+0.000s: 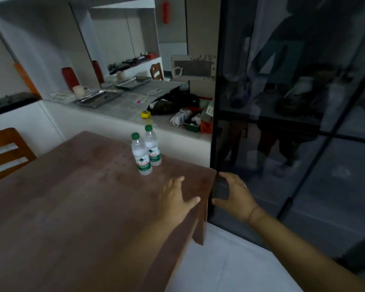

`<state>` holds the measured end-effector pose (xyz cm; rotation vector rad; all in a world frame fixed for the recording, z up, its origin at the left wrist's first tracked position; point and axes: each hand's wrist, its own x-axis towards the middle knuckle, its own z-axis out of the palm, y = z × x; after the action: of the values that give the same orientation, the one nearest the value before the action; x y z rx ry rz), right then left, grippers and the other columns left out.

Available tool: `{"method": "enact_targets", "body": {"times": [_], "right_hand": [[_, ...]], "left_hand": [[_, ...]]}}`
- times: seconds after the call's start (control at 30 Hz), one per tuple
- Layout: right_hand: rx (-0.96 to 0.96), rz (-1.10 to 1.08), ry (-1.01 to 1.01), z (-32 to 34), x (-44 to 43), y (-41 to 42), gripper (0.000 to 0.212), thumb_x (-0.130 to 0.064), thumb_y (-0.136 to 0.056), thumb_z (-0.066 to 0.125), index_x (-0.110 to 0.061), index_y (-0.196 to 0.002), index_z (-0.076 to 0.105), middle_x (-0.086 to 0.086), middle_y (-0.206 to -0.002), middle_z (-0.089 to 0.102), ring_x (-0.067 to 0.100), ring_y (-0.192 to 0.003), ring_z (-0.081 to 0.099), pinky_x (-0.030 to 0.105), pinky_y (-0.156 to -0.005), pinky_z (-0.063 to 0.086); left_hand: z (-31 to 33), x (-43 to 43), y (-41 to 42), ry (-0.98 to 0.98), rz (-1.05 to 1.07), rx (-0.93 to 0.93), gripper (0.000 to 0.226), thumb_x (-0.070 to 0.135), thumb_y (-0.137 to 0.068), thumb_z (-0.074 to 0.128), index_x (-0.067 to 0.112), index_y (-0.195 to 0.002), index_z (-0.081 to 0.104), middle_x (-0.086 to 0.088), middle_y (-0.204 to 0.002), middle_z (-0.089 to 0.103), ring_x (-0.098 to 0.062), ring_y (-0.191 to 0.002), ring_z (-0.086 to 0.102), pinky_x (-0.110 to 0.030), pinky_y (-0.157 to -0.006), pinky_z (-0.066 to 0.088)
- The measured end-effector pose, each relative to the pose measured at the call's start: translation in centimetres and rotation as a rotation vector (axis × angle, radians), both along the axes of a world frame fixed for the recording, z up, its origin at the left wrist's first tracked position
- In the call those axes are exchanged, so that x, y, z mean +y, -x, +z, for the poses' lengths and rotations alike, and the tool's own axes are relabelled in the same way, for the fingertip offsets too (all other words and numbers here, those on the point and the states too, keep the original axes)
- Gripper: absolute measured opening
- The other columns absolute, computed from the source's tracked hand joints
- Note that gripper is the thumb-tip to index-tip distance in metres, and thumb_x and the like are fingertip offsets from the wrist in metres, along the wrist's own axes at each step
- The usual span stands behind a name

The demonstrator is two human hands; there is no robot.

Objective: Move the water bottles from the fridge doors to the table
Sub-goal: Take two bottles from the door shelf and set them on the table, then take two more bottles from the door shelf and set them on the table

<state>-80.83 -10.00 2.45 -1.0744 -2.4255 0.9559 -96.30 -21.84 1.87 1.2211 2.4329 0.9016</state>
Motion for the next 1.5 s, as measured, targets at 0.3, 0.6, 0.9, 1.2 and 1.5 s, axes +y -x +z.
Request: {"method": "enact_targets", "body": {"times": [0.3, 0.6, 0.9, 1.2, 1.5], "right_hand": [[0.074, -0.089, 0.064, 1.0, -6.3, -10.4, 0.084, -0.029, -0.075, 0.077, -0.02, -0.145, 0.03, 0.004, -0.149, 0.032, 0.022, -0.138, 0.03, 0.04, -0.114, 0.03], [0.105, -0.104, 0.077, 2.1, -12.4, -17.0, 0.083, -0.028, -0.077, 0.076, -0.02, -0.145, 0.029, 0.005, -0.151, 0.031, 0.024, -0.139, 0.028, 0.043, -0.114, 0.03], [0.112, -0.125, 0.032, 3.9, -18.9, -23.0, 0.082, -0.03, -0.077, 0.075, -0.022, -0.145, 0.029, 0.004, -0.15, 0.031, 0.024, -0.14, 0.028, 0.047, -0.113, 0.031], [0.112, -0.171, -0.036, 3.7, -28.4, -30.7, 0.084, -0.029, -0.077, 0.075, -0.024, -0.146, 0.026, 0.002, -0.151, 0.031, 0.023, -0.14, 0.028, 0.043, -0.115, 0.027], [0.096, -0.293, -0.063, 4.6, -34.7, -41.7, 0.086, -0.03, -0.077, 0.075, -0.024, -0.146, 0.025, 0.0, -0.149, 0.033, 0.022, -0.137, 0.033, 0.04, -0.114, 0.03]], "left_hand": [[1.2, -6.4, -11.1, -0.018, 0.014, -0.012, 0.077, 0.041, -0.081, 0.071, 0.019, -0.145, 0.034, -0.005, -0.15, 0.034, -0.026, -0.141, 0.026, -0.038, -0.113, 0.027], [2.3, -12.5, -18.3, -0.021, 0.028, -0.012, 0.08, 0.043, -0.08, 0.071, 0.021, -0.146, 0.032, -0.001, -0.15, 0.034, -0.024, -0.142, 0.025, -0.045, -0.114, 0.031], [3.7, -18.0, -23.4, -0.038, 0.001, 0.032, 0.08, 0.046, -0.08, 0.07, 0.022, -0.146, 0.031, 0.0, -0.149, 0.035, -0.022, -0.14, 0.029, -0.043, -0.112, 0.035], [3.2, -25.8, -30.7, -0.051, -0.061, 0.091, 0.08, 0.047, -0.079, 0.071, 0.022, -0.145, 0.034, -0.001, -0.151, 0.035, -0.023, -0.14, 0.03, -0.043, -0.115, 0.03], [4.7, -29.3, -39.8, -0.084, -0.237, 0.072, 0.078, 0.043, -0.08, 0.072, 0.017, -0.145, 0.036, -0.003, -0.151, 0.035, -0.023, -0.139, 0.033, -0.04, -0.113, 0.032]]}}
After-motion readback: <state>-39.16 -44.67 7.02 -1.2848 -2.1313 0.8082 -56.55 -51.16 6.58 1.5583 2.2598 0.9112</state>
